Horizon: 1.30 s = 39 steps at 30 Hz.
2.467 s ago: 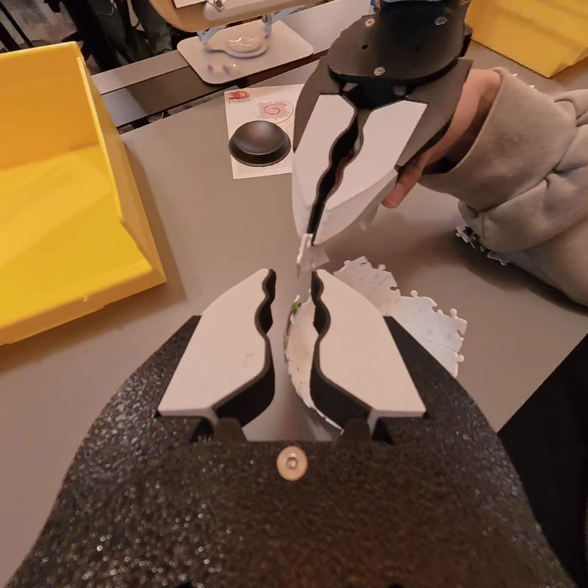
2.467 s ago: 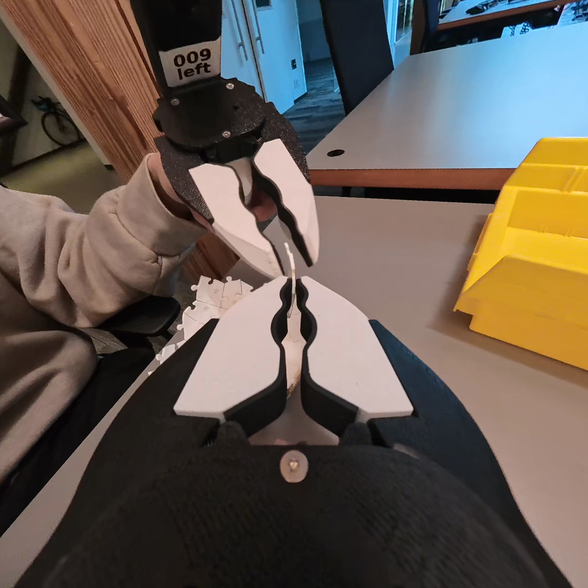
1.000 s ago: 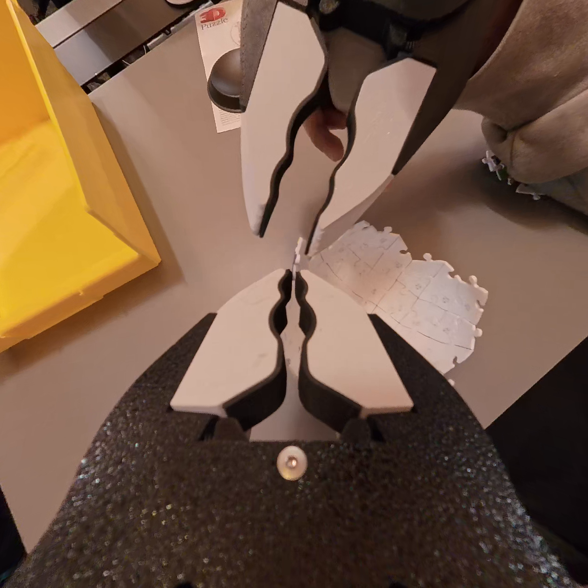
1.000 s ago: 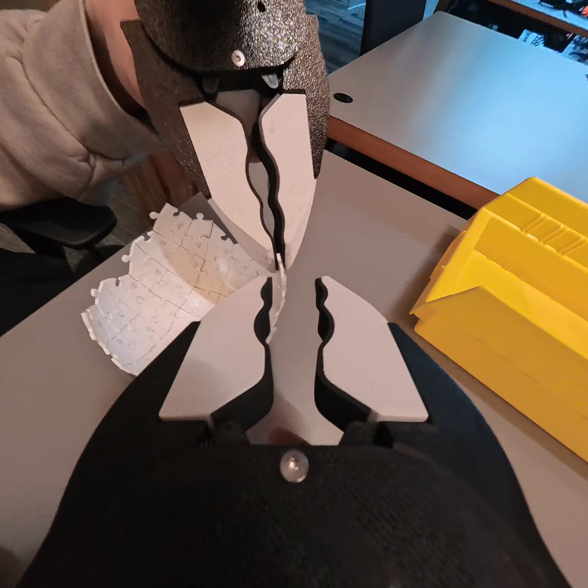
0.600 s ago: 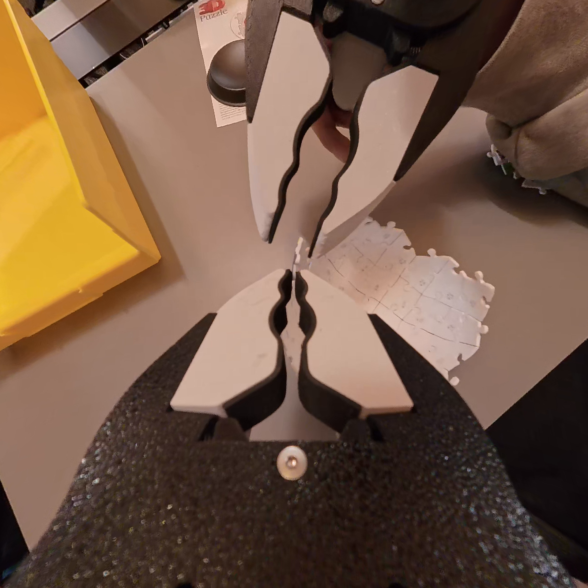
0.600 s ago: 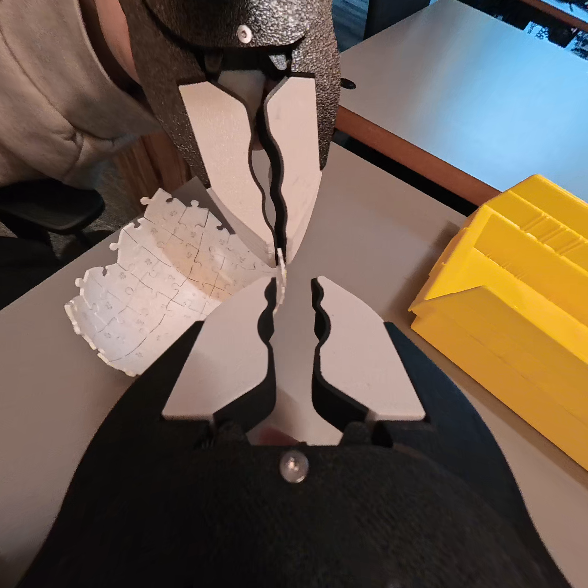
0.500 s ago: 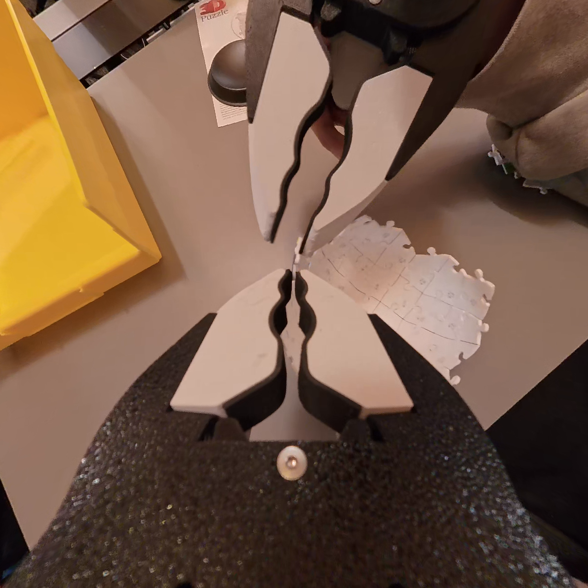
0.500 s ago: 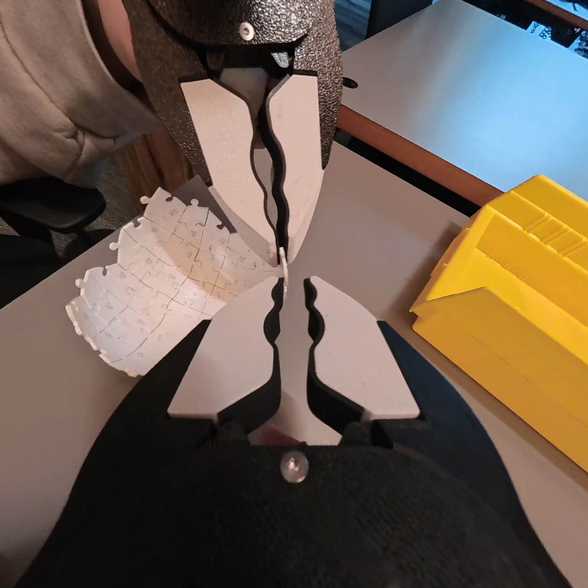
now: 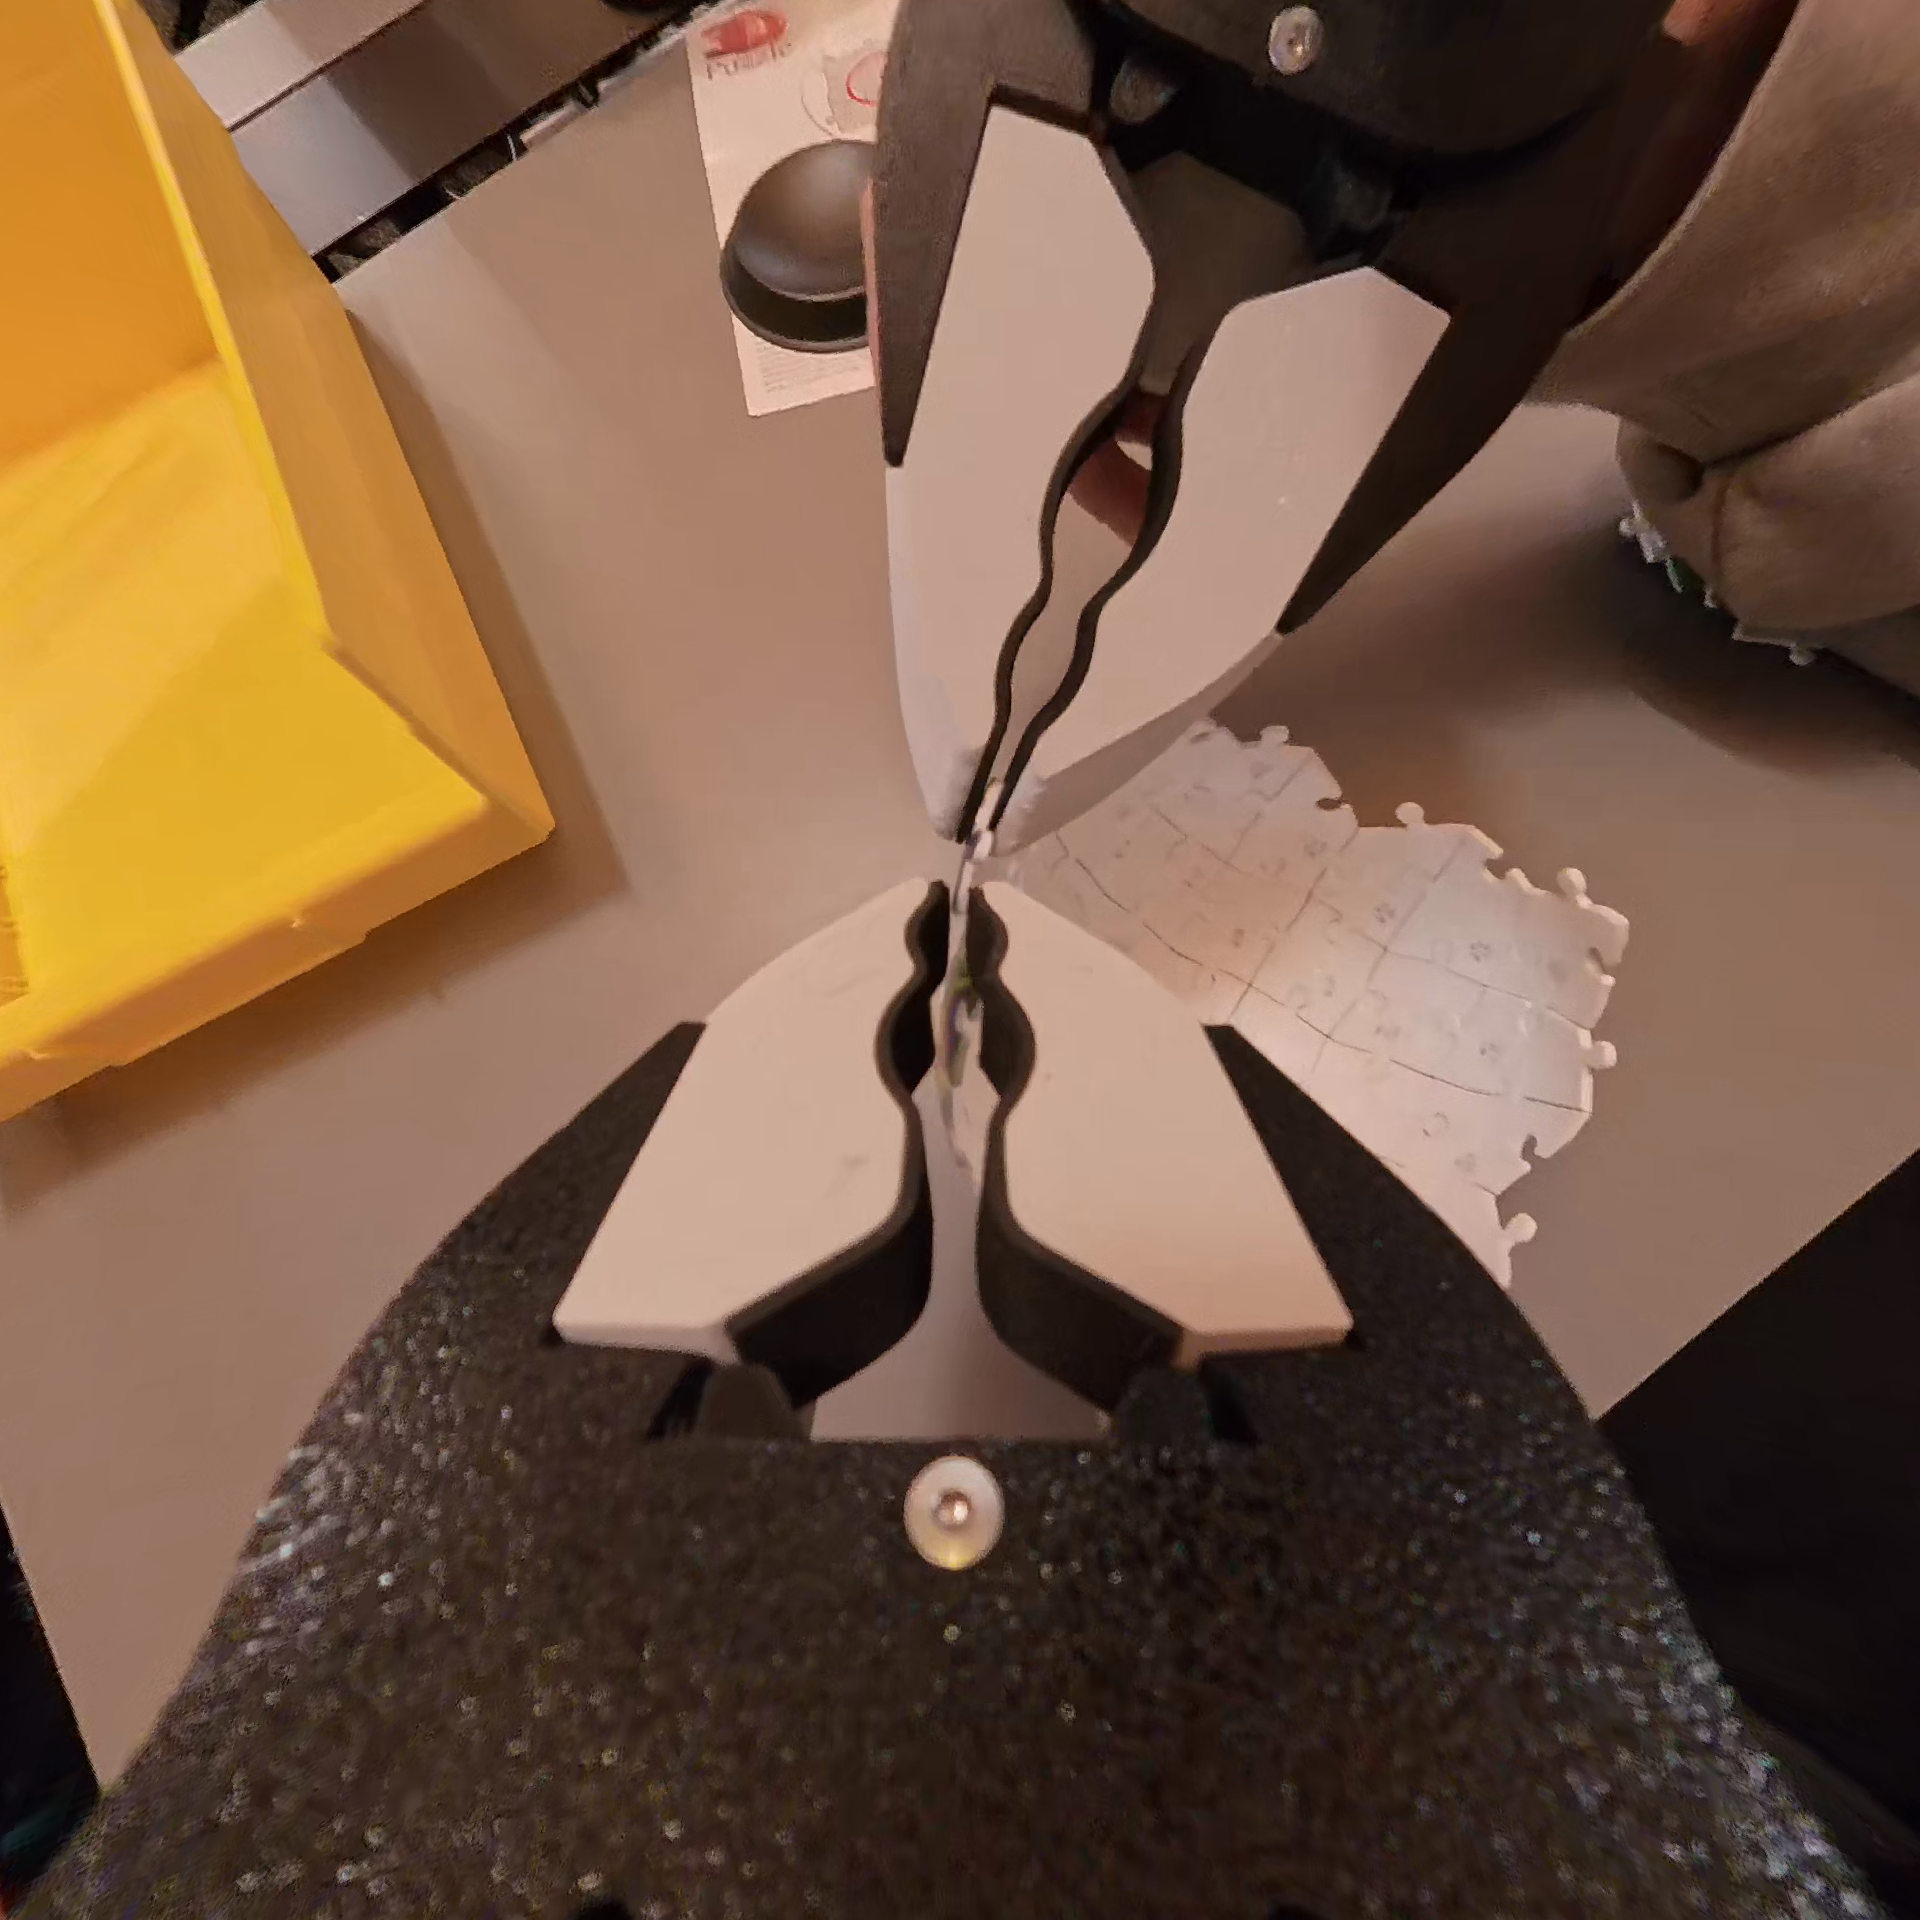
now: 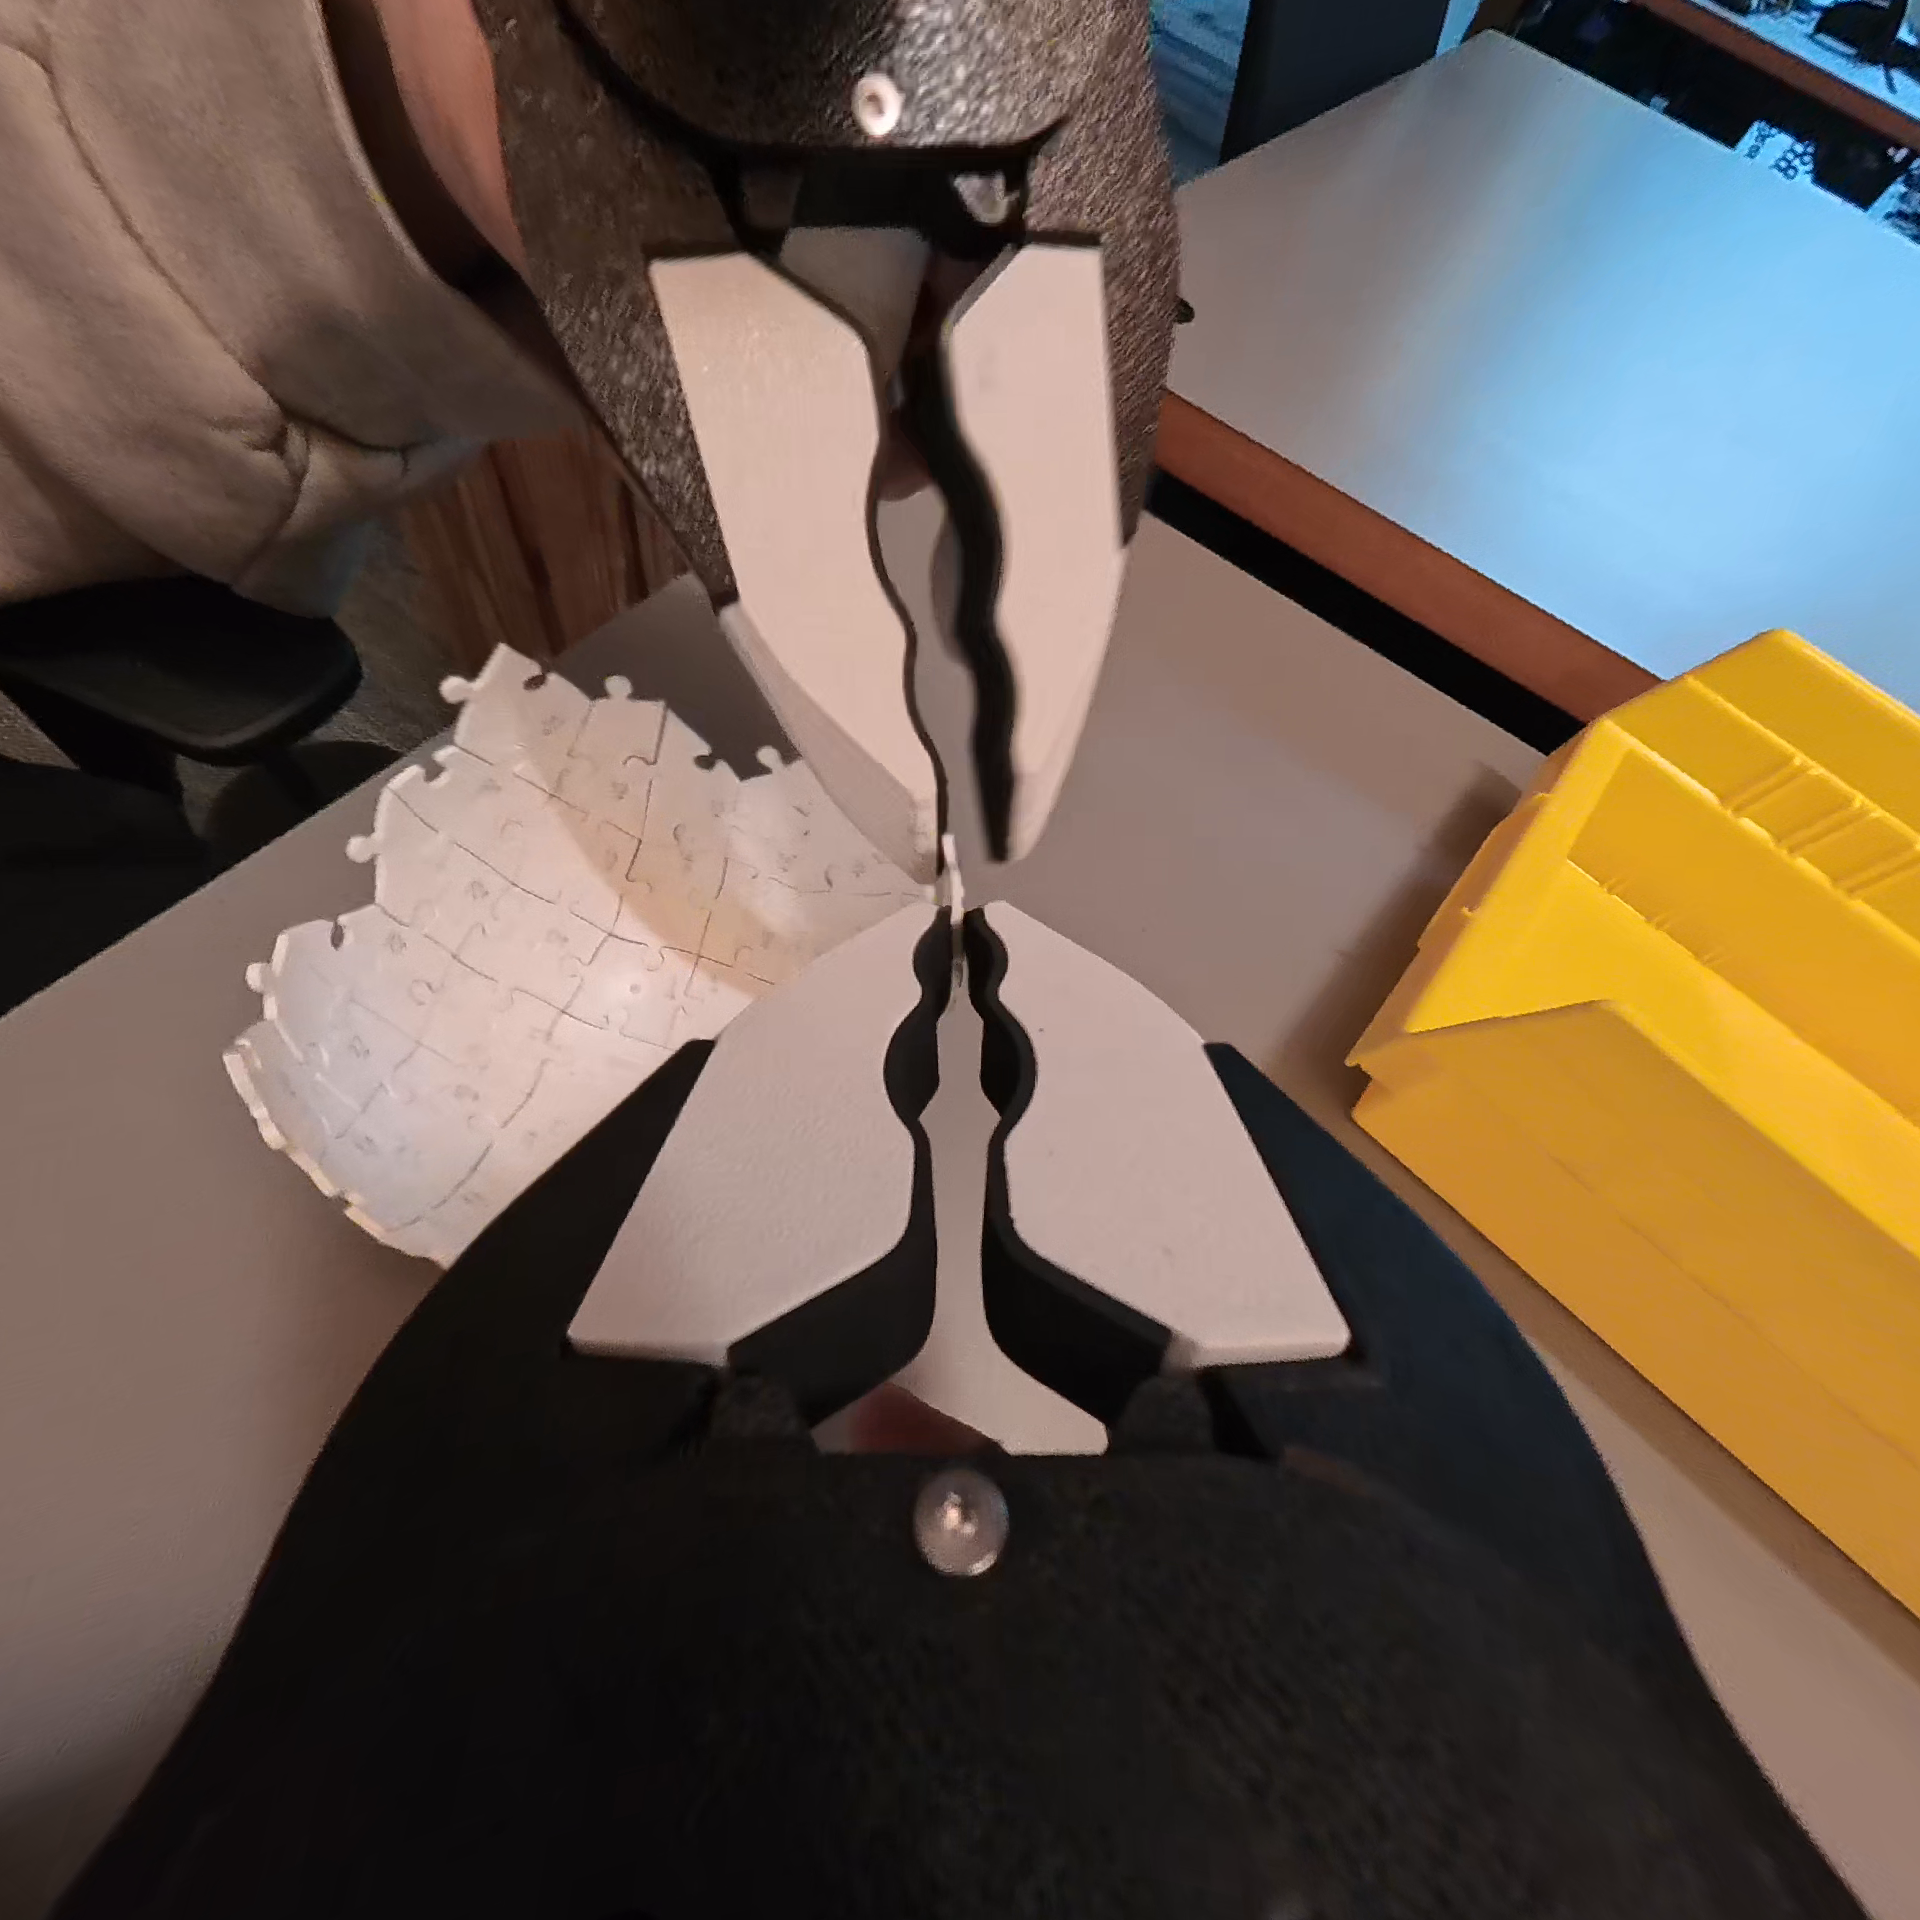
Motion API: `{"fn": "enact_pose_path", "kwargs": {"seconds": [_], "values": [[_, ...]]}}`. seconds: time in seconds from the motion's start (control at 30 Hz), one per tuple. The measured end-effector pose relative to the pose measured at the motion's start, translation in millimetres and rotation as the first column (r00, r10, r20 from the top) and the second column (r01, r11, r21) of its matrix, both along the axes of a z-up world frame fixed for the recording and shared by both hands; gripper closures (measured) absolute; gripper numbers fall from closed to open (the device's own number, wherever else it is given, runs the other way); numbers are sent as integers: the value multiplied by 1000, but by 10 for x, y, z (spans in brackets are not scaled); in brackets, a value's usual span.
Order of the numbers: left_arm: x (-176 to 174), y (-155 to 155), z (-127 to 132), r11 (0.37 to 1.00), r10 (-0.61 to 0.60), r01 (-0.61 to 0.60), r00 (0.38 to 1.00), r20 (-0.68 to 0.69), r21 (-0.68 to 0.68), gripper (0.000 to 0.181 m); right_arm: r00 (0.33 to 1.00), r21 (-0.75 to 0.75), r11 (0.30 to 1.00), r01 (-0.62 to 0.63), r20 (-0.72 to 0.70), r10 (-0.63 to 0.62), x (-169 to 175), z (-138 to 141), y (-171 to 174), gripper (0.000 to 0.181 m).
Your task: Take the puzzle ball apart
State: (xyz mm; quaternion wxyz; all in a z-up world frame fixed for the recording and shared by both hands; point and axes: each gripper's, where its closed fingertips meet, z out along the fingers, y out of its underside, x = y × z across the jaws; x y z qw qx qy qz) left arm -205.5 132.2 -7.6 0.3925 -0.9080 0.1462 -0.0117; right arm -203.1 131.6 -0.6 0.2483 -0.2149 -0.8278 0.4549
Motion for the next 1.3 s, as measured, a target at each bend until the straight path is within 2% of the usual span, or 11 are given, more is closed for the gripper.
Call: {"fn": "enact_pose_path", "kwargs": {"seconds": [0.03,0.1,0.23,0.33,0.47,0.53,0.73,0.87,1.0,1.23,1.3], "values": [[-26,-14,33,1000,17,-17,1000,10,11,172,1000,-4,1000,-9,3,9,12,2,-16,179],[-96,-99,46,999,53,-53,998,26,-7,158,1000,12,1000,-5,10,5,8,-20,-16,179],[-116,-264,-86,993,46,-45,999,3,-109,147,1000,12,1000,-11,24,10,8,-42,-47,179],[-130,-299,-168,985,48,-56,998,-49,-163,145,999,22,999,-25,40,24,29,-70,-74,179],[-243,-306,-51,988,102,-112,990,-102,-105,143,999,31,999,-25,47,24,35,-76,-82,179],[-255,-333,-51,985,116,-125,990,-83,-117,146,998,28,999,-25,50,24,34,-78,-85,179],[-70,-286,-236,982,27,-29,1000,-15,-187,157,998,52,998,-18,65,15,27,-128,-84,179],[-109,-282,-302,976,42,-49,998,-37,-215,163,997,53,998,-16,78,12,27,-156,-77,179],[-230,-290,-278,975,89,-104,993,-84,-199,151,995,56,998,-22,95,16,40,-181,-85,179],[-164,-275,-311,977,43,-56,997,-68,-204,174,995,63,998,-20,100,14,39,-194,-81,179],[-156,-271,-333,976,36,-50,997,-72,-213,175,996,66,998,-14,84,8,25,-175,-69,179]]}}
